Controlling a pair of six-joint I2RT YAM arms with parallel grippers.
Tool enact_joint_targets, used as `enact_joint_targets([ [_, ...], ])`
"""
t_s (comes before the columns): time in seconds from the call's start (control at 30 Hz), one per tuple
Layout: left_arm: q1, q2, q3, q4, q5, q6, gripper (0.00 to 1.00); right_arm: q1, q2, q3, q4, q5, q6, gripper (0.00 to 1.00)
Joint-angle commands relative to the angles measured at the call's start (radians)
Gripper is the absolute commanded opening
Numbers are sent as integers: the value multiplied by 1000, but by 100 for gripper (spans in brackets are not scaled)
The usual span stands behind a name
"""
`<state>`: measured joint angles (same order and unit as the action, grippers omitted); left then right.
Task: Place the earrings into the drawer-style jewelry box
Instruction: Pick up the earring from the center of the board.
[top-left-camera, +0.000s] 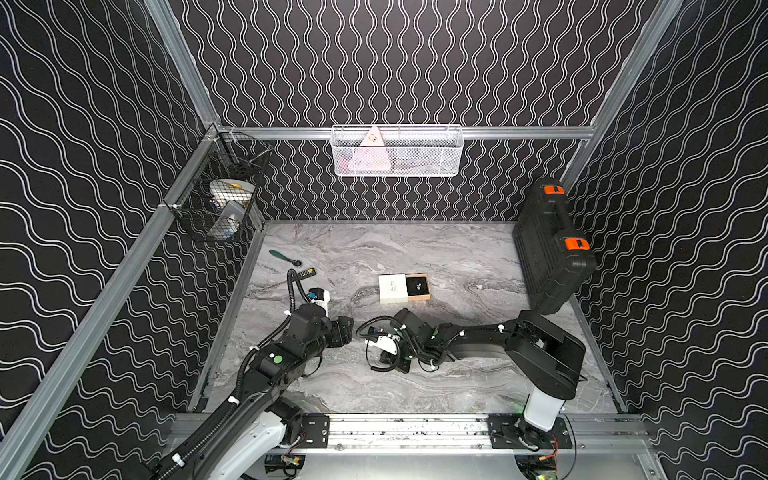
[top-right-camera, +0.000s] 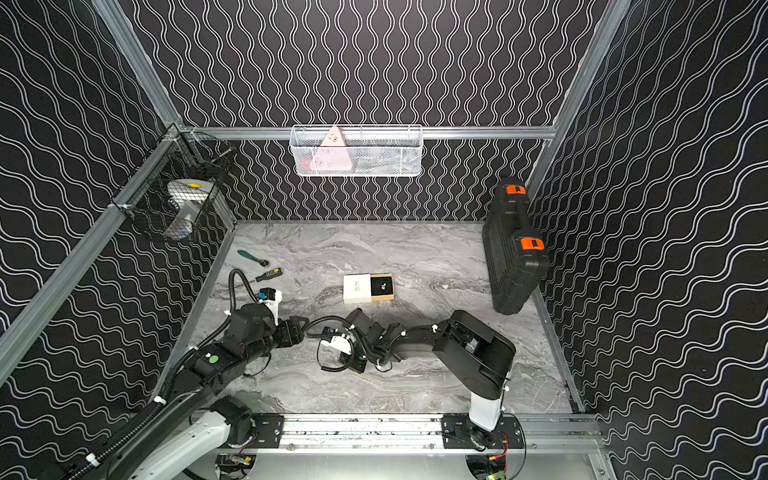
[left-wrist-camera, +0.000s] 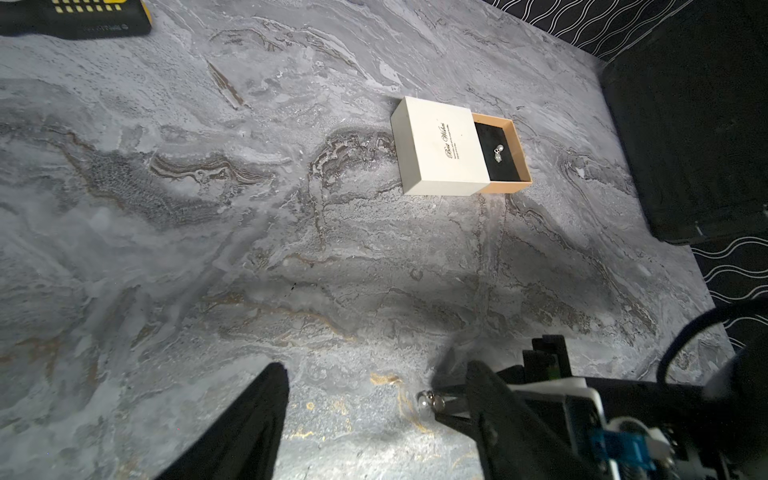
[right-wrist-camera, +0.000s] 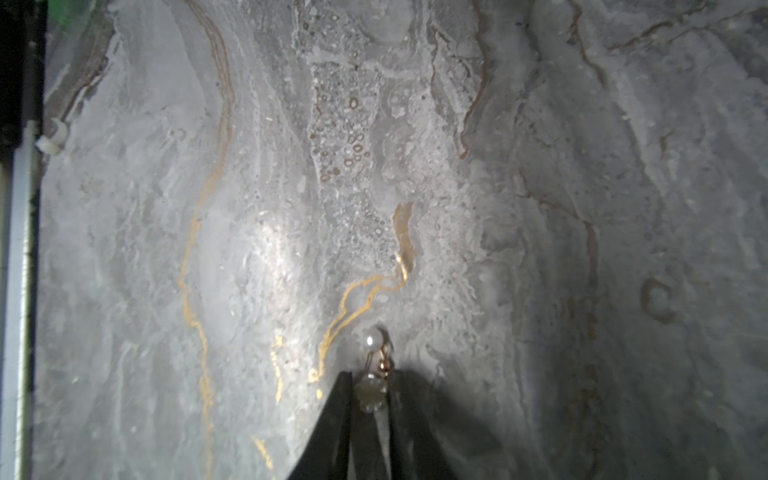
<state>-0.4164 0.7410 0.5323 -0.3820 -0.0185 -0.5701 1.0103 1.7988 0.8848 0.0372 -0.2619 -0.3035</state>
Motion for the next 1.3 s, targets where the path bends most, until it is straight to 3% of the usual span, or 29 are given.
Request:
enact_joint_targets([
  [0.0, 1, 0, 1, 17, -3, 12, 72, 1, -22, -12, -33, -37, -6, 15],
  [0.33, 0, -5, 0, 18, 0, 13, 73, -2, -93, -29, 7, -43, 35, 16],
  [0.9, 1, -11, 0, 17, 9, 21, 73, -30, 22, 55, -62, -21, -175, 19],
  [1.27, 0, -21, -3, 17, 17, 24, 73, -30, 39, 79, -119, -32, -216, 16],
])
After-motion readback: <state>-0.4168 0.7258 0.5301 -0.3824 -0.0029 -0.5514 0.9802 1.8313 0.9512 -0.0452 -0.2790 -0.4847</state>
